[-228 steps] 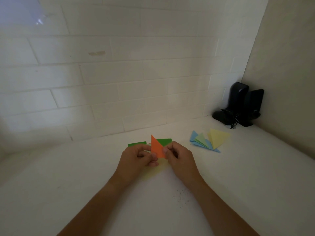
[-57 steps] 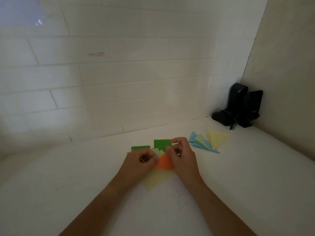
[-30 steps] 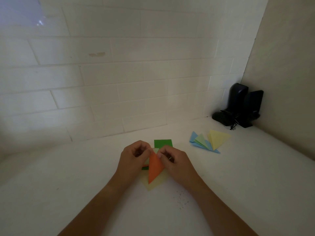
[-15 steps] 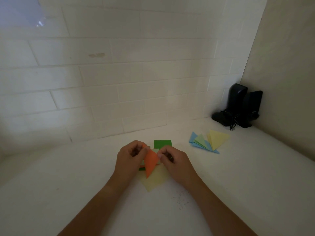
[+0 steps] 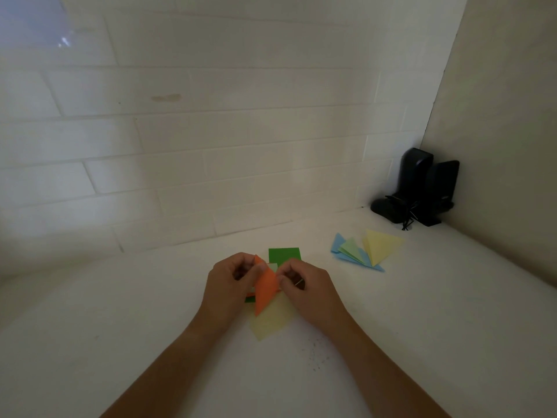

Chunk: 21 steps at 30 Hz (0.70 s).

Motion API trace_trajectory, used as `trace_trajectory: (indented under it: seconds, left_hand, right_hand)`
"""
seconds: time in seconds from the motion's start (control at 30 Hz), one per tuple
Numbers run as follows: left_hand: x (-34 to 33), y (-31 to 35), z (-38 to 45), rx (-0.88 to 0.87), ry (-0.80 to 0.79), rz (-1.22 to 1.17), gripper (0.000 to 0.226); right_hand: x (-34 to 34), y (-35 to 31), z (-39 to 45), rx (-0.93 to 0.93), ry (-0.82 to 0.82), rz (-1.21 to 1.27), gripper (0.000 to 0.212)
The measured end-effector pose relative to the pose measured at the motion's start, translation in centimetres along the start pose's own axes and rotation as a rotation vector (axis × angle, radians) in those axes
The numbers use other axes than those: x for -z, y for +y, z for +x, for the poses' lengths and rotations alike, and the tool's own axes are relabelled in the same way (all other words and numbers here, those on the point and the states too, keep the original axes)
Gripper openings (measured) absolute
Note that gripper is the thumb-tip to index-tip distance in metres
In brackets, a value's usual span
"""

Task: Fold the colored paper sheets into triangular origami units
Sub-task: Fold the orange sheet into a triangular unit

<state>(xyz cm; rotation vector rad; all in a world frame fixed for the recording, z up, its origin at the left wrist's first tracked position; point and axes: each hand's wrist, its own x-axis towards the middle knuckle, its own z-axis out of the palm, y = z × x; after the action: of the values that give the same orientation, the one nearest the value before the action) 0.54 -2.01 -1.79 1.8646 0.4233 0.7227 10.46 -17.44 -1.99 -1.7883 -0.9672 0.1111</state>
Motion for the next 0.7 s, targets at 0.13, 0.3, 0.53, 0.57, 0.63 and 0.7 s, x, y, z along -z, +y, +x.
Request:
trace_trajectory:
  seconds: [0.13,0.3,0.53,0.57,0.63,0.7]
  left_hand:
    - [-0.2,0.5,-0.5,0.009,-0.065,-0.017,0.012]
    - [-0.6,0.3,-0.6,-0.052,-0.142,0.169,0.018]
    - [-1.4,-0.1,-1.0,-0.21,-0.255,0.471,0.023]
    - [-1.5,-0.3,-0.9,-0.215,-0.266,0.468,0.022]
    - [-1.8,-0.8,-0.8,-0.236,-0.288,0.476,0.022]
    - [-2.0,-1.3,-0.8,-0.254,-0.303,0.489,0.024]
  right_hand:
    - [0.4,-0.1,-0.1,0.051,0.061,0.015,0.027]
    - [0.7,0.8,-0.1,0.038,0.206,-0.068,0.03]
    - [3.5,2.3,0.0,-0.251,0.425,-0.255,0.024]
    - [3.7,2.5,0.0,-0.288,0.421,-0.284,0.027]
    - [3.9,2.5,0.0,-0.33,0.399,-0.329,0.033]
    - [3.9,2.5,-0.1,-0.346,0.367,-0.393,0.034]
